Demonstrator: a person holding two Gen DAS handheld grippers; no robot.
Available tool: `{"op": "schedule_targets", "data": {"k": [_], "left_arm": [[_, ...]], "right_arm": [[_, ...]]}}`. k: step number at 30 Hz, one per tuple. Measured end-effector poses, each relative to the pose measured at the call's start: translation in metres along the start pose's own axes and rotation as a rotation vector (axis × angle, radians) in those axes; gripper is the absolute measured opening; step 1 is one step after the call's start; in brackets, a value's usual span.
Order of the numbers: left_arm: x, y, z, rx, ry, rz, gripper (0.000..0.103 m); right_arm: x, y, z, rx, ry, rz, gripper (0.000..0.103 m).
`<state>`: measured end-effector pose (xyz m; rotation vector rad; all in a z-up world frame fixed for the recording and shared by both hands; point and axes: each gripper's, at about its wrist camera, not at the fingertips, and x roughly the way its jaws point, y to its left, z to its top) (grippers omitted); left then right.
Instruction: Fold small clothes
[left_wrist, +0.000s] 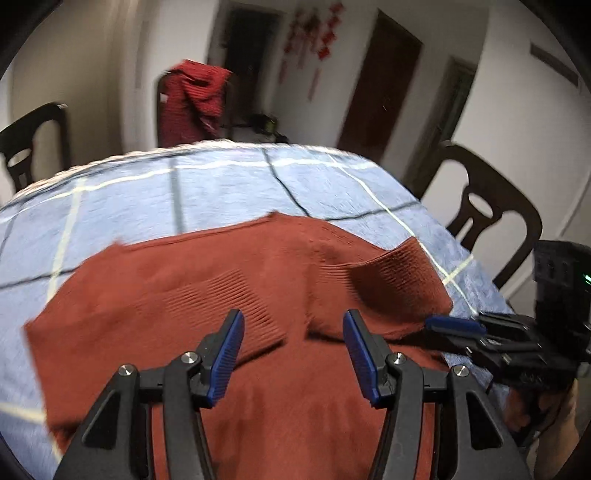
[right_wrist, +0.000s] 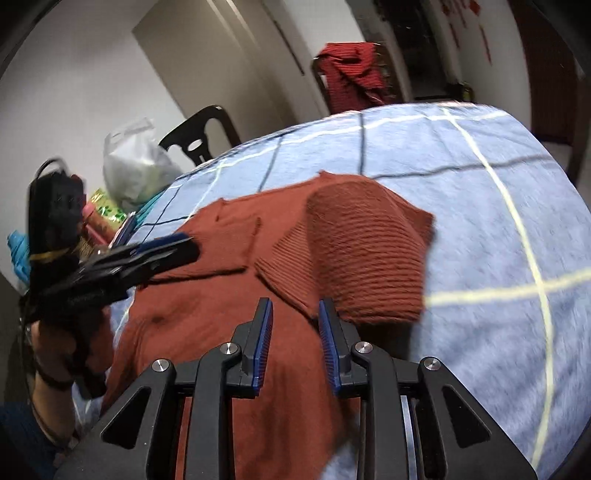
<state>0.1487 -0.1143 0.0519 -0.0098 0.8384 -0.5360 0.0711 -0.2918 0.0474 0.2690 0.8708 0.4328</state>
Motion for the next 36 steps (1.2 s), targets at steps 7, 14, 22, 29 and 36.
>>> {"op": "schedule_targets", "data": {"k": [7,14,22,29,36], "left_arm": [[0.066,-0.017,0.011,0.033,0.151,-0.031,0.042],[0.064,-0.027,0.021,0.038,0.125,-0.065,0.006],[-0.003,0.005,0.025,-0.036,-0.058,-0.049,0.006],[0.006,0.056,-0.007,-0.159,0.015,0.043,0.006],[0.01,0.057,-0.015,-0.16,0.021,0.045,0.006]], "right_arm": [[-0.009,-0.011,-0.01,0.034,-0.01,-0.026,0.026],[-0.012,-0.016,-0.01,0.049,-0.021,-0.032,0.026],[-0.01,-0.01,-0.001,0.028,-0.034,-0.01,0.026],[0.009,-0.01,0.006,0.027,0.004,-0.036,0.026],[0.016,-0.014,0.024,0.031,-0.02,-0.075,0.026]]}}
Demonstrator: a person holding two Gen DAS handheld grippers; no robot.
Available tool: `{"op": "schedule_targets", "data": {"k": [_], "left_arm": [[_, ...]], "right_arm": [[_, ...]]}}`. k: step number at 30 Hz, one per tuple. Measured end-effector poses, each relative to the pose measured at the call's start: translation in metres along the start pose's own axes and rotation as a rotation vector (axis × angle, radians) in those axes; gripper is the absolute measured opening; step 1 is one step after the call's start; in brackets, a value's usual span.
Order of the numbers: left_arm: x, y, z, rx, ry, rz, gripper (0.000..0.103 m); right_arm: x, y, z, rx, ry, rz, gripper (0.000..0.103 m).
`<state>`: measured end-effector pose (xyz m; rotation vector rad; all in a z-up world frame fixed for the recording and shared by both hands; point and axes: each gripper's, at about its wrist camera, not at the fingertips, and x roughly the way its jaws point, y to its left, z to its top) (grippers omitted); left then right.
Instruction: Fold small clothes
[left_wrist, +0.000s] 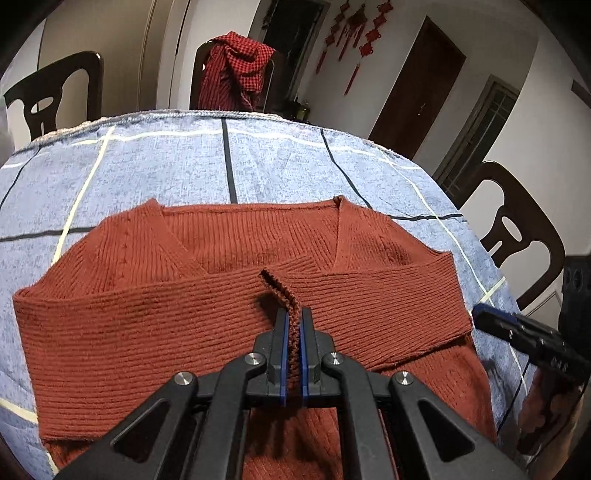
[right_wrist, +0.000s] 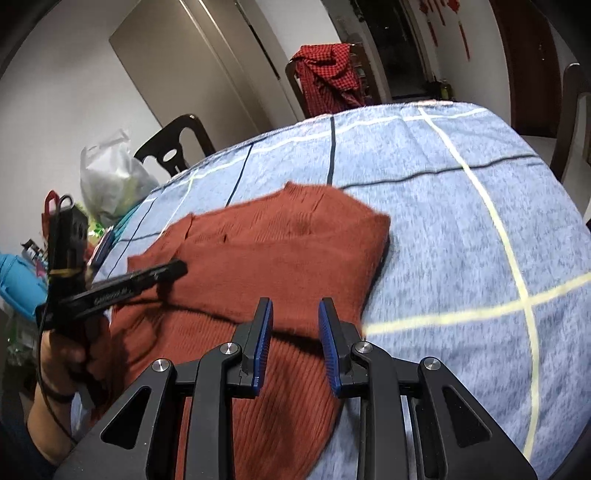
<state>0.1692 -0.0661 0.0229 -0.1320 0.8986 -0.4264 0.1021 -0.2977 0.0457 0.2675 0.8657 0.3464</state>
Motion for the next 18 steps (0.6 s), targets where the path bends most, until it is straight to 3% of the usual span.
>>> {"op": "schedule_targets", "data": {"k": [3,5,6,10,13,18], "left_arm": [[0.004,-0.002,0.002,0.021,0.005,0.025,0.008],[0.005,-0.001,0.002,0.024,0.012,0.055,0.008],[0.004,0.002,0.002,0.022,0.01,0.071,0.008],[-0.014,0.007,0.005,0.007,-0.024,0.126,0.011],[-0.016,-0.001,0.012,0.03,-0.04,0.123,0.022],[0.017,-0.01,0.009,0.072,0.04,0.14,0.023]], "right_arm": [[0.012,-0.003,0.008,-0.02,0.015,-0.028,0.026],[0.03,-0.012,0.01,-0.018,0.077,-0.084,0.024],[0.03,-0.015,0.011,-0.012,0.072,-0.085,0.02],[0.014,-0.014,0.022,-0.031,0.036,-0.117,0.02],[0.013,-0.014,0.032,-0.032,0.023,-0.116,0.02],[0.044,-0.027,0.039,-0.014,0.086,-0.168,0.02]]}}
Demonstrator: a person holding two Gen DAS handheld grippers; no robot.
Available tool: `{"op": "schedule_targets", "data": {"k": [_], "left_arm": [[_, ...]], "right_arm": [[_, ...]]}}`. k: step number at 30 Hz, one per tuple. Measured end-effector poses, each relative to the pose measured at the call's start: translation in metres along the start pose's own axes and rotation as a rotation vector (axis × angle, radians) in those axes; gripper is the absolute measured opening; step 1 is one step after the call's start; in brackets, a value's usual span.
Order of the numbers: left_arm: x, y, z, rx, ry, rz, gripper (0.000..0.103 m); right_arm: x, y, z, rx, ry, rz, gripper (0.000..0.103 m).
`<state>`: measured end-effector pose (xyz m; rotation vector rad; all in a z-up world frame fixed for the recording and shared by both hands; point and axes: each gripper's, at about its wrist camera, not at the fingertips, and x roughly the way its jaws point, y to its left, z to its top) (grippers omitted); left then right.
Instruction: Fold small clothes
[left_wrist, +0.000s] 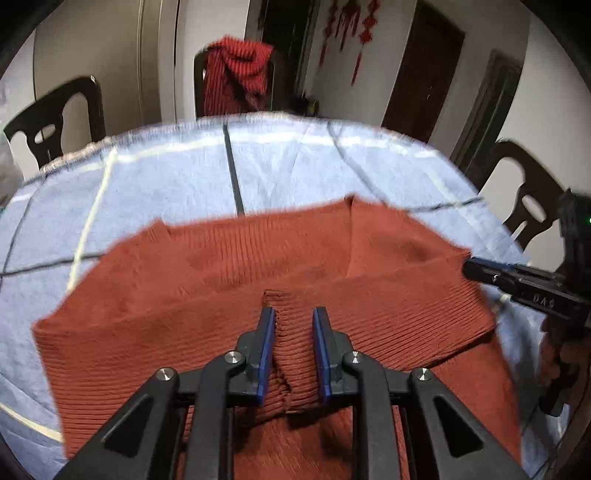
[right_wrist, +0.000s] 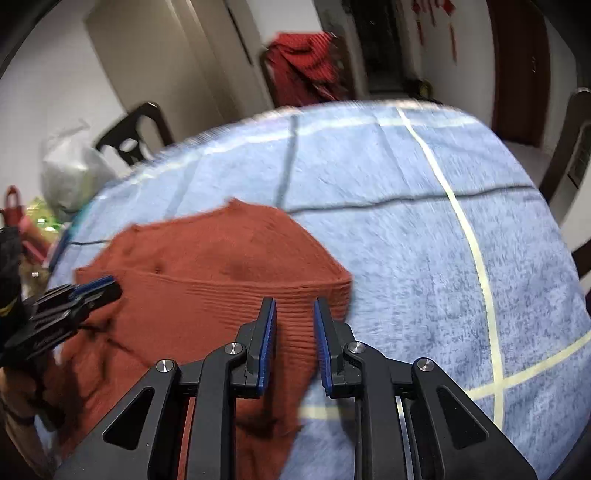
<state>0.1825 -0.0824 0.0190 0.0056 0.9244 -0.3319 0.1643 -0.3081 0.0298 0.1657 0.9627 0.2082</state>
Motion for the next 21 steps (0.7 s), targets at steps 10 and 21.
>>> {"op": "schedule_targets", "data": {"k": [10,21], "left_arm": [[-0.023,0.001,-0.027,0.027,-0.035,0.04,0.024],[-0.079,0.008,-0.05,-0.016,-0.097,0.048,0.032]], "right_arm": [[-0.022,0.026,-0.046,-0.139,0.01,0.019,0.022],[-0.087,0.05,-0.059,-0.208,-0.07,0.106,0.033]]}}
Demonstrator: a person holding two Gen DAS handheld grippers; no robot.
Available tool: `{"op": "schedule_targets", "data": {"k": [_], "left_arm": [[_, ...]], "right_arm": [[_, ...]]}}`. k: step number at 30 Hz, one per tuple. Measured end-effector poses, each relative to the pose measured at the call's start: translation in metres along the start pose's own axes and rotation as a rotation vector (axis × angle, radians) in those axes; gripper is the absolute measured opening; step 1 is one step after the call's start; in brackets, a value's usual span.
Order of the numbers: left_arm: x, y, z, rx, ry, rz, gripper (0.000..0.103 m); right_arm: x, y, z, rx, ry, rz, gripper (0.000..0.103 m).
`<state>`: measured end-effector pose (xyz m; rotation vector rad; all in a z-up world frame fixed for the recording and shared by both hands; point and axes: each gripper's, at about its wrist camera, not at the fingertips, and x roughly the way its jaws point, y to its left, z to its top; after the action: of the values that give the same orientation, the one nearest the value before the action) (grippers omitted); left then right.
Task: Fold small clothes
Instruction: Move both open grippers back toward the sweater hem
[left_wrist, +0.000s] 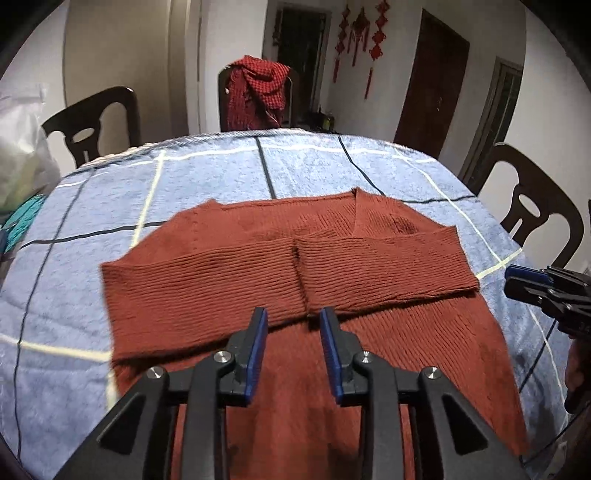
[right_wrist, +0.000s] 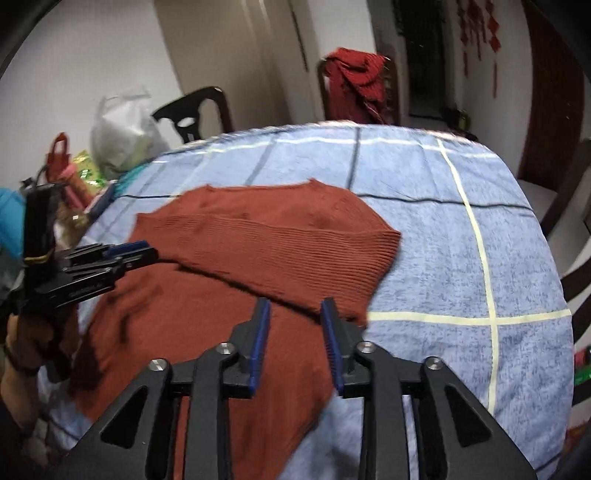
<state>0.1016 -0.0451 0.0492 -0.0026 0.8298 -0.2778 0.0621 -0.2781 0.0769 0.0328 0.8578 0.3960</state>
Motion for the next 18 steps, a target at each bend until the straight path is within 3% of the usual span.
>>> {"op": "schedule_targets", "data": {"k": [6,18], "left_arm": [[-0.033,0.011,-0.005,-0.017,-0.049,0.025,0.041],[-0.079,0.041,-0.033,-0.064,-0.08,0.094,0.043]], "right_arm": [[-0.021,0.018,-0.002,-0.034,-0.033,0.044,0.033],[-0.064,0.027,-0.017,-0.045,-0.083,0.087,0.034]]}}
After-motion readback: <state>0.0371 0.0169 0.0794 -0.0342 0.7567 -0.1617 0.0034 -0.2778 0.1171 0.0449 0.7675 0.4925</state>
